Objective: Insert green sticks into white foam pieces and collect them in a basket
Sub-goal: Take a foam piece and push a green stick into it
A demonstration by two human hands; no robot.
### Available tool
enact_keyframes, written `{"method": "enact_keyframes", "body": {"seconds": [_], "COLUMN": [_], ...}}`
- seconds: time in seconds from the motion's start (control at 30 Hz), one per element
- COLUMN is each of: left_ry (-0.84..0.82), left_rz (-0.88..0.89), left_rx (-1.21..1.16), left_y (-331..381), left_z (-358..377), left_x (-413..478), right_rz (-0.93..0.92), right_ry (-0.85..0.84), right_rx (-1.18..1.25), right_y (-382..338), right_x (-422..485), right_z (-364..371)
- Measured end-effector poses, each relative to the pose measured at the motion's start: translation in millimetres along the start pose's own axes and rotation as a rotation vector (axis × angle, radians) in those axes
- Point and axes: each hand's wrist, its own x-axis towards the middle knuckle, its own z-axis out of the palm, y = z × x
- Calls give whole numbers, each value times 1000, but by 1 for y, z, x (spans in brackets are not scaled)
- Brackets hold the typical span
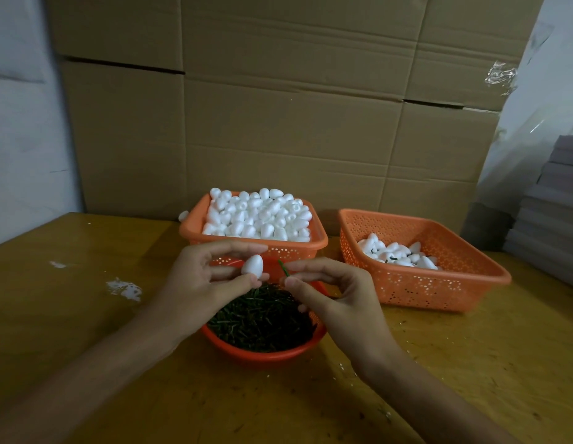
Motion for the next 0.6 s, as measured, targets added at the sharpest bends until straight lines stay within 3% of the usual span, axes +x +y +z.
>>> {"method": "enact_keyframes", "body": {"seconds": [0.6], "left_ry": [28], "left_rz": [-16], "left_rx": [-232], "left_y": [-2], "left_z": [-8], "left_x": [4], "right_rz": [18], "right_ry": [27], "right_rx": [19], "right_y": [1], "right_x": [0], "right_z": [1]}}
